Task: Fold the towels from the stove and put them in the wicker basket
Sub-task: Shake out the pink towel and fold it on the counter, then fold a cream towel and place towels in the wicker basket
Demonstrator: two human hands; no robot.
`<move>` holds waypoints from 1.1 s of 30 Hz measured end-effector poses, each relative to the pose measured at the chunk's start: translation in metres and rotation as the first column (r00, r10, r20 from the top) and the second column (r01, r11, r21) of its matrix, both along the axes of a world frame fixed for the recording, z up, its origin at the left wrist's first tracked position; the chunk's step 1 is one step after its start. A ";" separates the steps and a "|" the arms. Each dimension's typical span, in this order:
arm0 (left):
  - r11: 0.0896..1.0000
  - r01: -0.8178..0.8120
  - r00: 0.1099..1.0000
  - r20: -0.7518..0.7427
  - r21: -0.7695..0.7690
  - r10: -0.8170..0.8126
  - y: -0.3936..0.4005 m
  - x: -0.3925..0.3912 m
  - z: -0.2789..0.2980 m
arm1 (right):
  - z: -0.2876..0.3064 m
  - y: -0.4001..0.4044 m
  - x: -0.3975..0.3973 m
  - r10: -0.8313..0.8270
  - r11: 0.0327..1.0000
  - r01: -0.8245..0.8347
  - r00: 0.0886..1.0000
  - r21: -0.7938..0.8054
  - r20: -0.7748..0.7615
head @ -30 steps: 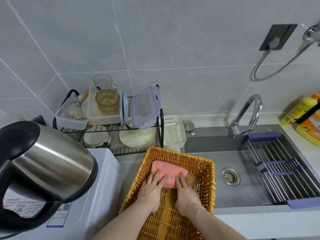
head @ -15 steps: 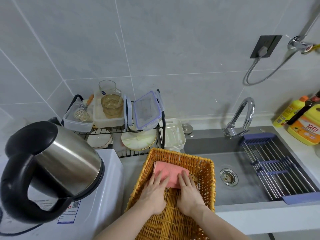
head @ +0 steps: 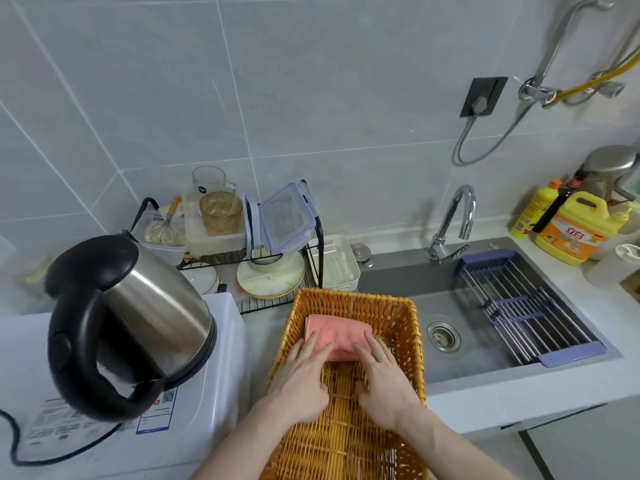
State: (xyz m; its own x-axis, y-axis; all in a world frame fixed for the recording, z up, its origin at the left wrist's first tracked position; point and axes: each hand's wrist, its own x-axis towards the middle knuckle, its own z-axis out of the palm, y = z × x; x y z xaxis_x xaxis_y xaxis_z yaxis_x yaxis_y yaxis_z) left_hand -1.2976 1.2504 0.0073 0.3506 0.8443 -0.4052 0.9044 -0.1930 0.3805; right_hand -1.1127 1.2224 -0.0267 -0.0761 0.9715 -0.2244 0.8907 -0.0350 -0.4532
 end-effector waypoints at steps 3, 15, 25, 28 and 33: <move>0.999 -0.007 1.000 0.023 0.038 0.007 -0.009 0.000 0.008 | 0.012 -0.013 0.002 -0.023 0.999 0.024 0.999 0.031 -0.029; 0.990 0.001 0.993 0.117 0.139 -0.017 -0.064 0.070 0.052 | 0.049 -0.093 0.091 -0.163 0.976 0.187 0.967 0.112 -0.197; 0.968 0.166 0.952 0.226 0.189 -0.207 -0.155 0.224 0.065 | 0.073 -0.233 0.242 -0.367 0.910 0.405 0.886 0.086 -0.284; 0.943 0.259 0.921 0.240 0.211 -0.306 -0.180 0.281 0.067 | 0.080 -0.281 0.284 -0.455 0.867 0.495 0.838 0.067 -0.302; 0.860 0.465 0.822 0.258 0.212 -0.508 -0.220 0.376 0.078 | 0.092 -0.359 0.346 -0.627 0.736 0.674 0.717 0.070 -0.306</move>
State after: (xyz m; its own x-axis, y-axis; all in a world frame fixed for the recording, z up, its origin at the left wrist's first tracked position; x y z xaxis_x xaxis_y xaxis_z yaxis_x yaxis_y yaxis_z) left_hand -0.9219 1.0309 0.0854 0.8140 0.5698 -0.1128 0.5285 -0.6459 0.5508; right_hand -0.7663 0.8634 0.0651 0.5594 0.8199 -0.1217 0.5328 -0.4682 -0.7050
